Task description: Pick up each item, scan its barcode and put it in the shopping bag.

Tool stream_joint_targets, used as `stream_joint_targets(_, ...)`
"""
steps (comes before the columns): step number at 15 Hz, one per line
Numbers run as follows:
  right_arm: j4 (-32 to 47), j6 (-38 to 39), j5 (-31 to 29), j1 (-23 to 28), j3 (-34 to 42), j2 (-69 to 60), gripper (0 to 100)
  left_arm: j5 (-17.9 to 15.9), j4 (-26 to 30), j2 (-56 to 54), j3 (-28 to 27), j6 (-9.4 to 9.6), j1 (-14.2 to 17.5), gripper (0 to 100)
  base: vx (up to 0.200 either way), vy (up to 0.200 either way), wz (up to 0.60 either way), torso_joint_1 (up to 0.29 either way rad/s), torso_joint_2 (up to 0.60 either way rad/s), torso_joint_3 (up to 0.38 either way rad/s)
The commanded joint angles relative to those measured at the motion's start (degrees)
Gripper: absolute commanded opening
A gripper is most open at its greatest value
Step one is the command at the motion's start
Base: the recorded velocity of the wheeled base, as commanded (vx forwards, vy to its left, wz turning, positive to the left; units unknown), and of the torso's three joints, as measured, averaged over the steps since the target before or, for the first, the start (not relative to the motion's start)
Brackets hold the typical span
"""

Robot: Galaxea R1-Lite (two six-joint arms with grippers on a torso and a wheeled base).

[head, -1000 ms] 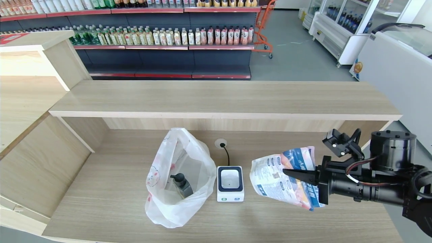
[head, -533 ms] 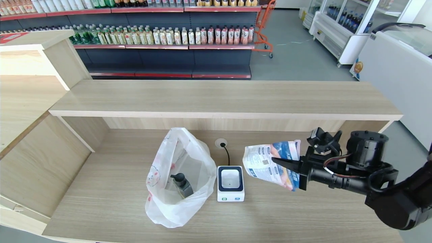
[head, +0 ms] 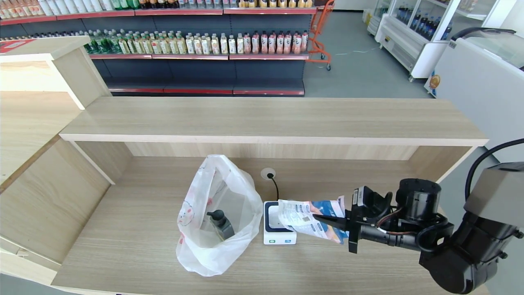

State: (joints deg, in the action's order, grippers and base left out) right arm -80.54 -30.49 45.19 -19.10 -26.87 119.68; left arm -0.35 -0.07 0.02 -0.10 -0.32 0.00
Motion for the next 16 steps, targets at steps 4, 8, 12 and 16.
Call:
stream_joint_targets(4, -0.49, -2.56, 0.34, -0.23, -3.01, 4.25, 0, 0.0, -0.01, -0.02, 0.01, -0.03, 0.0, 100, 0.0, 0.0, 0.0, 0.0, 0.0, 0.0)
stream_joint_targets(8, -1.9, -4.23, 0.42, -0.76, -7.15, 7.15, 0, 0.0, -0.01, -0.02, 0.01, -0.03, 0.0, 100, 0.0, 0.0, 0.0, 0.0, 0.0, 0.0)
stream_joint_targets(12, -6.56, -3.88, 0.34, -1.9, -8.2, 10.93, 0, 0.0, -0.01, -0.02, 0.01, -0.03, 0.0, 100, 0.0, 0.0, 0.0, 0.0, 0.0, 0.0)
stream_joint_targets(16, -8.75, -3.7, 0.42, -1.73, -8.9, 13.04, 0, 0.0, -0.01, -0.02, 0.01, -0.03, 0.0, 100, 0.0, 0.0, 0.0, 0.0, 0.0, 0.0)
